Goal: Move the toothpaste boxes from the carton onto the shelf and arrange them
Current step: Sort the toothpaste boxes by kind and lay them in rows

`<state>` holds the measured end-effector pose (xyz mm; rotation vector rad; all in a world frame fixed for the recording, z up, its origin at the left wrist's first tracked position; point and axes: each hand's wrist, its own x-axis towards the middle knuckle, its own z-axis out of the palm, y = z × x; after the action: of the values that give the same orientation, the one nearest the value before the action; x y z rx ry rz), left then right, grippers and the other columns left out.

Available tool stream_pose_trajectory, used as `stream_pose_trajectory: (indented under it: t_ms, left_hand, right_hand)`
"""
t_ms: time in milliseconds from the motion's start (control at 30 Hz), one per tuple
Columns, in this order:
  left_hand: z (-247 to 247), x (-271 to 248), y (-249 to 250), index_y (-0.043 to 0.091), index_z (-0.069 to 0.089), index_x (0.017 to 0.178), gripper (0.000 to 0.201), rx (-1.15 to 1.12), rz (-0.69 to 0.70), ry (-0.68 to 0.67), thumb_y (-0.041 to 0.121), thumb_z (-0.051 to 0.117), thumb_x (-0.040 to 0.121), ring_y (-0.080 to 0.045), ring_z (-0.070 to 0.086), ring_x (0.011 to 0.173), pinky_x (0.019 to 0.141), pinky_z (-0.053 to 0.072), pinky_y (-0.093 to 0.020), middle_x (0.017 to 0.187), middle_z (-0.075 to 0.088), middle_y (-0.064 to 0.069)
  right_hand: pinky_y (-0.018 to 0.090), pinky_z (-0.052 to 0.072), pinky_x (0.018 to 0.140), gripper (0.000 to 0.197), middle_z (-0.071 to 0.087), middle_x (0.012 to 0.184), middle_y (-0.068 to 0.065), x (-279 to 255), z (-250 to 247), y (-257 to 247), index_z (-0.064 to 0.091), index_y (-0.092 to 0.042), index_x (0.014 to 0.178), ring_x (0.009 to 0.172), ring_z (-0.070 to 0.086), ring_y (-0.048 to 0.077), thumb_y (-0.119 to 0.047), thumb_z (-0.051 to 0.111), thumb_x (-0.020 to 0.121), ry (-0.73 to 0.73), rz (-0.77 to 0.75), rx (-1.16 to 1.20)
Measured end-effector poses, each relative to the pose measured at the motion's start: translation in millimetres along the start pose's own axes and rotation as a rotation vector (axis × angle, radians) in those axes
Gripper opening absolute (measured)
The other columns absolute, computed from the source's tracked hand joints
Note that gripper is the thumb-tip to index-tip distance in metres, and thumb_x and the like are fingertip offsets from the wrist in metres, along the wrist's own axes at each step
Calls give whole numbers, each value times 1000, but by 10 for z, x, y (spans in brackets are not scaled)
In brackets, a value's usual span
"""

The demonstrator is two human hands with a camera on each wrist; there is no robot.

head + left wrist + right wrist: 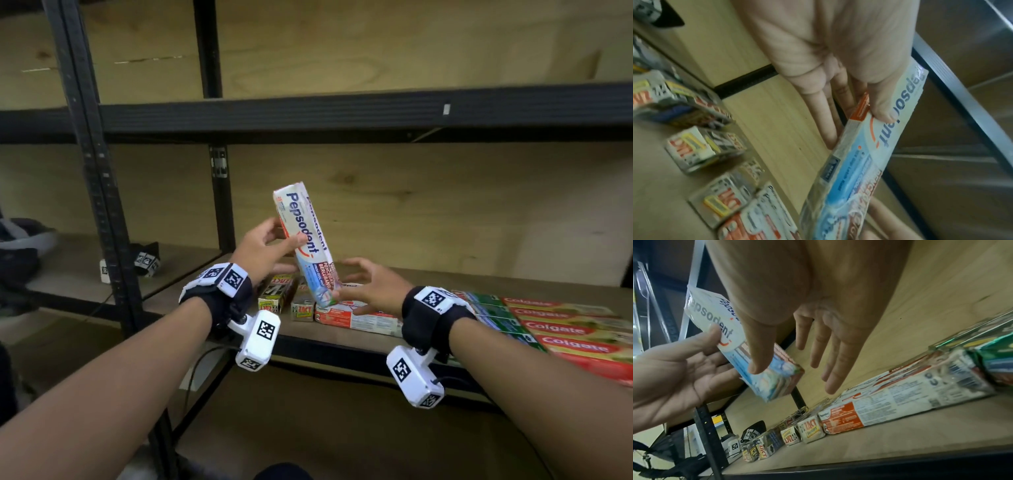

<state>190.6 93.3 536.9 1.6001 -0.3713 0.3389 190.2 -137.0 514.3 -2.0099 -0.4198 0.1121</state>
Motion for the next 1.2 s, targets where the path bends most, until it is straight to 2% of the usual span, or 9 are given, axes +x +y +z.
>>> stream_pose_trajectory:
  t_ms: [233,467,567,667,767,833,933,1000,1200]
  left_hand:
    - [397,-90,15,7,49,130,48,-300,-78,-28,3,69,86,-29,67,109,83,56,-56,127,63,-13]
    - [365,-59,-35,32,44,139,87,-246,-189,-112,-14,75,72,-37,66,108,86,56,-53,124,59,-20]
    - [398,-103,-107,24,51,133,76,-152,-244,-203,-8,80,70,-36,68,105,88,56,-49,122,61,-25]
    - [457,-101,-208,16,59,118,58,-24,-269,-183,10,86,68,-31,72,97,85,57,-47,117,66,-20]
    - [460,-107,-314,15,61,106,44,296,-244,-209,29,85,71,-16,75,79,63,60,-30,102,71,-8]
    - [436,-124,-424,20,63,98,41,524,-191,-239,41,84,70,-6,70,64,50,51,-18,94,73,2]
    - [424,-144,-643,31,66,88,45,745,-146,-252,58,83,57,-10,68,79,62,54,-25,92,71,13]
    - [455,-174,-774,29,67,89,41,805,-125,-254,52,83,59,-8,63,83,65,48,-20,94,67,14]
    - [456,-185,-955,33,65,109,38,928,15,-324,44,78,75,-9,55,107,93,46,-29,115,59,13]
  right_hand:
    - [44,60,84,45,67,118,8,-195,-244,65,56,-14,124,101,70,26,-10,77,84,-25,23,34]
    - [37,61,74,39,63,125,17,-423,-697,222,60,-25,130,88,70,26,-4,57,97,-56,102,323]
    - [35,60,81,51,66,120,16,-505,-808,289,61,-22,130,91,69,24,-6,75,83,-83,101,151]
    - [25,59,70,63,71,108,6,-544,-831,323,60,-24,129,80,71,16,-8,84,73,-45,105,-183]
    - [25,58,66,47,71,101,-4,-546,-844,343,63,-27,120,75,71,14,-24,84,77,-33,131,-385]
    - [22,51,63,48,67,102,-15,-535,-847,384,65,-29,121,76,65,7,-39,82,77,-47,145,-578]
    - [28,47,89,60,60,129,-10,-491,-774,476,61,-30,130,108,58,11,-48,80,76,-47,156,-795]
    - [32,44,100,64,55,139,-6,-447,-709,542,59,-27,132,122,54,17,-48,80,75,-53,157,-866]
    - [32,48,91,58,59,125,-7,-378,-641,591,62,-31,122,113,57,16,-41,86,71,-76,173,-901]
